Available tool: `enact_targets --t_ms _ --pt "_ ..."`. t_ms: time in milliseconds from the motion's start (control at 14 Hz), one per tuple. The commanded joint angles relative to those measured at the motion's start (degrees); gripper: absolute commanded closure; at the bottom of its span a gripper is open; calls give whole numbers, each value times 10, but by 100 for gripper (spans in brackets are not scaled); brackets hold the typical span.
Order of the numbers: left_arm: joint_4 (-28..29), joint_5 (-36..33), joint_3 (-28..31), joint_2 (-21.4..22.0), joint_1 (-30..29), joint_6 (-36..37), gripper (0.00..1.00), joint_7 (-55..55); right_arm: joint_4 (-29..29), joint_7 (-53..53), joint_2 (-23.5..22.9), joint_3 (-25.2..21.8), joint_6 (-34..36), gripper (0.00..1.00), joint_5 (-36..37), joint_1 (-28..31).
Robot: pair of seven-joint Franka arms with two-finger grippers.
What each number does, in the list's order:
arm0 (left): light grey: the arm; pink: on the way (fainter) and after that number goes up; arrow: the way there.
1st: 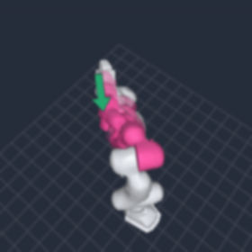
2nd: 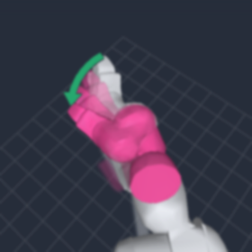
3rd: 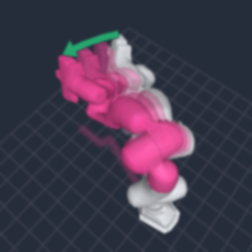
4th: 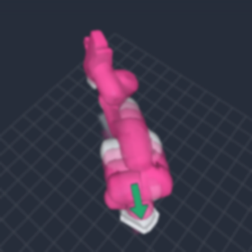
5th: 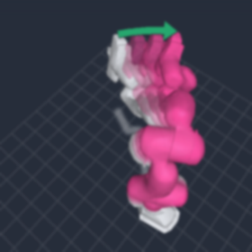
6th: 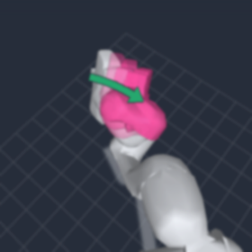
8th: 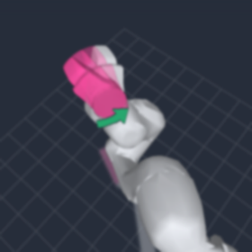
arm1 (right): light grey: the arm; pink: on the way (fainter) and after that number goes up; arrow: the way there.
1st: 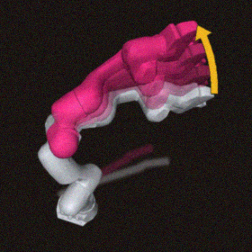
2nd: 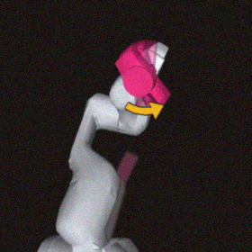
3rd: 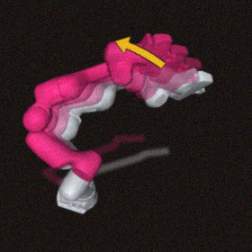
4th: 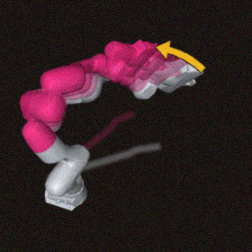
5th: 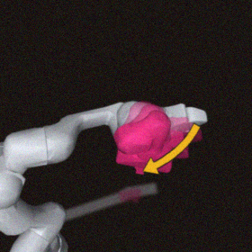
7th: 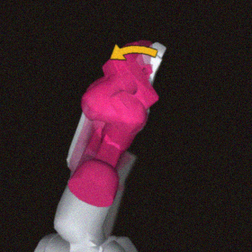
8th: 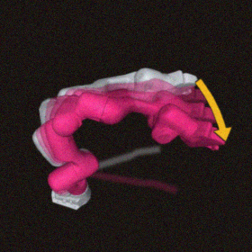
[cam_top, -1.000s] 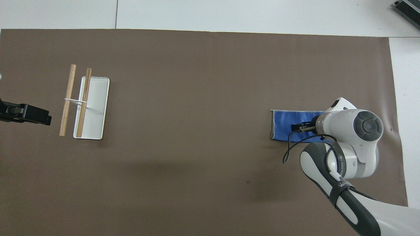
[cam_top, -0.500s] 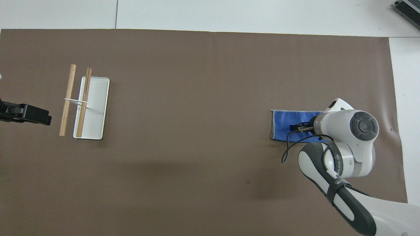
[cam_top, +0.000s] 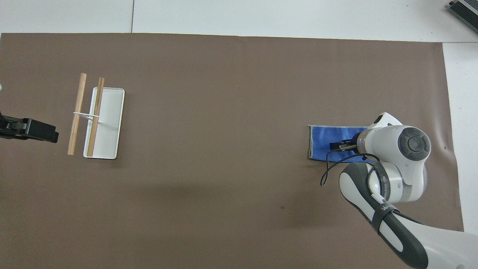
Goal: Right arm passes towel to left arm to hang
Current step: 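Lower the right gripper onto the blue towel's near edge and close, then lift the blue towel with the right gripper toward the table center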
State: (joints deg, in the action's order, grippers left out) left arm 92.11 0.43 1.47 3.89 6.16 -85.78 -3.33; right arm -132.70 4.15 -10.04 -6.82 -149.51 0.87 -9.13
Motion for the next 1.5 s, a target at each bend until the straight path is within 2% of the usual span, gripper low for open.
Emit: enact_targets --t_ms 0,714,786,929,1143,1357,1429 --pt "2 4 -1 7 -5 6 0 5 -8 17 8 3 7 0 -10 5" --pt "2 4 -1 7 -5 6 0 5 -8 21 11 3 33 0 -21 4" --pt "2 4 -1 7 -5 6 0 5 -8 21 11 3 33 11 -21 4" --pt "2 4 -1 7 -5 6 0 5 -7 21 11 3 33 45 -21 4" --pt "2 4 -1 7 -5 6 0 5 -5 19 11 3 34 66 -21 4" --pt "2 4 -1 7 -5 6 0 5 8 17 11 7 46 98 -21 4" --pt "2 4 -1 7 -5 6 0 5 23 17 11 10 68 100 -22 4"
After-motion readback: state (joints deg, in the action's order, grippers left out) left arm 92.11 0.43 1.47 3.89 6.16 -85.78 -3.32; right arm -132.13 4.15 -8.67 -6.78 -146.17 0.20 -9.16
